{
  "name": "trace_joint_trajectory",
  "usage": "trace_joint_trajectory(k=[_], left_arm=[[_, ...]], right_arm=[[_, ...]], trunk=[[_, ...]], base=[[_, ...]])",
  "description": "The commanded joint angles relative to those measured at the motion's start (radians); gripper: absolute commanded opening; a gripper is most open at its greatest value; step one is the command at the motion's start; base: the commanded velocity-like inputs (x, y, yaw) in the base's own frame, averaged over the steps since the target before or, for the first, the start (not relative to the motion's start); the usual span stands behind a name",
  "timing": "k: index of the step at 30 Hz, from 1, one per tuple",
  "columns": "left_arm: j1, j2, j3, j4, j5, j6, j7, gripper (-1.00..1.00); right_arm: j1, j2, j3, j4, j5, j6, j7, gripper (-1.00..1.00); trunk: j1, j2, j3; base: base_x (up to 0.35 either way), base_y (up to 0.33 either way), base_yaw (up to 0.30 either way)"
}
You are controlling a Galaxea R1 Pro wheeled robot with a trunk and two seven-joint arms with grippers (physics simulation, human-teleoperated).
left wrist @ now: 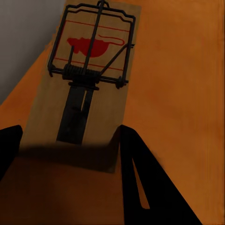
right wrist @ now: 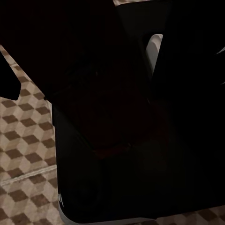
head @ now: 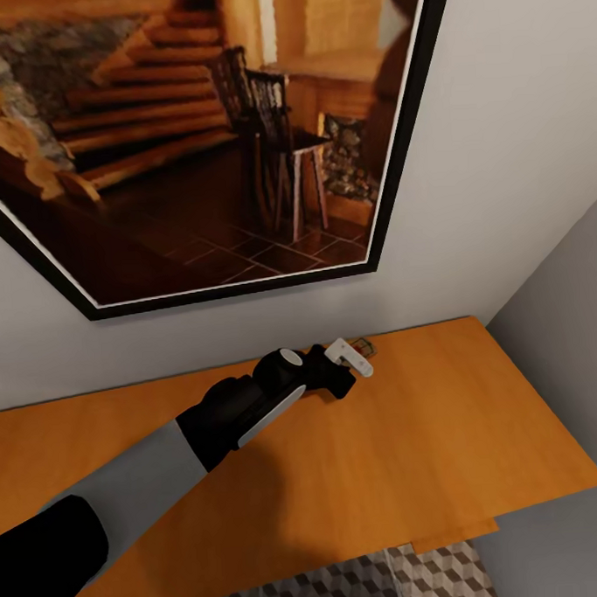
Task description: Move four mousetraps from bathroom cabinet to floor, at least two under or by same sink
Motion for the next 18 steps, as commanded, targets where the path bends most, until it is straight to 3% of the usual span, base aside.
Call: trace_joint_trajectory(k=[1,13,18], left_arm=[[-0.001,0.0,0.0,-0.006,-0.007,0.004,-0.004,-1.0],[-0.001,0.002,-0.001,-0.033,-0.007,0.005,-0.003,-1.0],[-0.001,0.003,-0.002,-0.033,-0.007,0.005,-0.003,-1.0]], right_arm=[[-0.001,0.0,0.006,0.002,-0.011,-0.005,0.005,-1.0],[0.0,0.0,0.006,0.001,-0.011,-0.005,0.003,-1.0],[-0.001,0.0,0.006,0.001,-0.011,-0.005,0.003,-1.0]], trunk=[[0.001,-0.002,-0.001],[0.001,-0.002,-0.001],[0.001,-0.002,-0.001]], base=[[0.0,0.0,0.0],[-0.007,0.0,0.0],[-0.23,0.0,0.0]])
